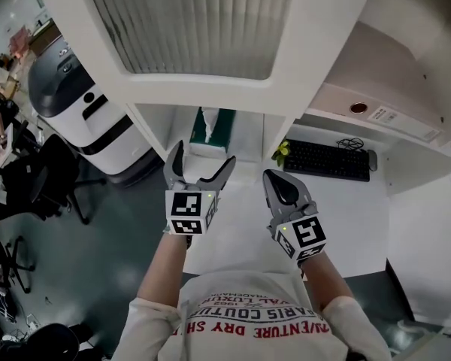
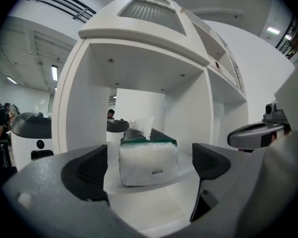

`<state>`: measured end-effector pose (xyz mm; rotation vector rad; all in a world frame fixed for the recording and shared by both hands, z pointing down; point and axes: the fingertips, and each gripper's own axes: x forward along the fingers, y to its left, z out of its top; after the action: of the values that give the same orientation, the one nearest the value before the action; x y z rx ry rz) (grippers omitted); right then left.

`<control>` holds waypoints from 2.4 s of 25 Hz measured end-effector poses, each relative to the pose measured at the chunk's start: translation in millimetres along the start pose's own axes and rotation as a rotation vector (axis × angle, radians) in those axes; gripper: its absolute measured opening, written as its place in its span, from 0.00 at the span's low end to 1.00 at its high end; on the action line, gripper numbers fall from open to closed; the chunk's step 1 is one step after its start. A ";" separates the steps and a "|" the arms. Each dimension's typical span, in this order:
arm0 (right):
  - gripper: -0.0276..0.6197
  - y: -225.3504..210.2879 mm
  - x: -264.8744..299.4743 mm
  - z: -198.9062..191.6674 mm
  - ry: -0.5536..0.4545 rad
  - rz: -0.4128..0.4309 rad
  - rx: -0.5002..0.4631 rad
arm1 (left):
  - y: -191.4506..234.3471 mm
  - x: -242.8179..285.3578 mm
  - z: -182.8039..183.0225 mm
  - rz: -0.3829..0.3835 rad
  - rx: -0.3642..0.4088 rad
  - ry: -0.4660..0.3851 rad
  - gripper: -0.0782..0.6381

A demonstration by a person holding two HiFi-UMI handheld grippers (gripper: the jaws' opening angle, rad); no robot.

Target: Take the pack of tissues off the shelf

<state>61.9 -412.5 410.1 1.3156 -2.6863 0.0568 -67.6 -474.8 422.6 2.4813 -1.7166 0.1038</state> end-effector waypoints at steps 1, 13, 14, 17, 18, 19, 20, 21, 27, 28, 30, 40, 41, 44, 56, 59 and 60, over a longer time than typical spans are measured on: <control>0.05 -1.3 3.8 -1.2 0.005 0.005 0.004 | 1.4 5.9 -1.4 0.001 0.002 0.008 0.86; 0.05 -14.2 23.9 -13.8 0.021 0.024 0.020 | 16.1 46.4 -12.4 0.095 0.047 0.075 0.85; 0.05 -14.5 23.6 -15.0 0.023 0.023 0.019 | 16.1 47.0 -13.0 0.099 0.053 0.082 0.85; 0.05 -17.1 20.8 -18.5 0.026 0.018 0.013 | 15.3 47.5 -15.3 0.117 0.077 0.100 0.84; 0.05 -18.3 19.7 -19.3 0.025 0.016 0.012 | 14.9 47.9 -15.8 0.120 0.080 0.103 0.78; 0.05 -19.2 18.7 -19.6 0.024 0.012 0.012 | 15.0 48.2 -15.8 0.121 0.079 0.103 0.75; 0.05 -19.4 18.0 -19.2 0.024 0.008 0.012 | 15.9 48.2 -15.5 0.120 0.077 0.101 0.74; 0.05 -19.1 17.4 -18.4 0.024 0.005 0.011 | 17.3 47.8 -15.0 0.118 0.076 0.099 0.73; 0.05 -24.9 7.0 -18.7 0.023 -0.013 0.007 | 11.5 45.2 -13.5 0.101 0.096 0.104 0.70; 0.05 -25.4 5.2 -18.3 0.021 -0.016 0.005 | 9.5 43.7 -13.0 0.096 0.101 0.105 0.70; 0.05 -23.4 2.9 -15.5 0.018 -0.019 -0.002 | 8.2 38.0 -8.3 0.088 0.108 0.098 0.70; 0.05 2.5 -18.7 -5.9 0.008 -0.029 -0.027 | -1.9 -17.4 22.1 0.041 0.132 -0.001 0.70; 0.05 6.2 -21.5 -6.3 0.008 -0.029 -0.027 | -3.6 -24.8 23.6 0.034 0.138 -0.008 0.70; 0.05 19.9 -30.7 -6.2 0.002 -0.021 -0.033 | -9.1 -48.4 26.2 0.009 0.145 -0.025 0.70; 0.05 77.7 -69.3 5.0 -0.070 0.015 -0.082 | -32.4 -145.9 24.3 -0.162 0.132 -0.085 0.70; 0.05 85.5 -79.3 6.5 -0.083 0.015 -0.091 | -35.1 -163.8 14.6 -0.179 0.133 -0.074 0.70; 0.05 87.3 -82.4 6.0 -0.085 0.013 -0.087 | -35.8 -169.0 11.6 -0.184 0.127 -0.071 0.70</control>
<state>42.2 -294.9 394.5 1.3027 -2.7331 -0.1162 -94.1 -307.3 387.7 2.7534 -1.5421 0.1118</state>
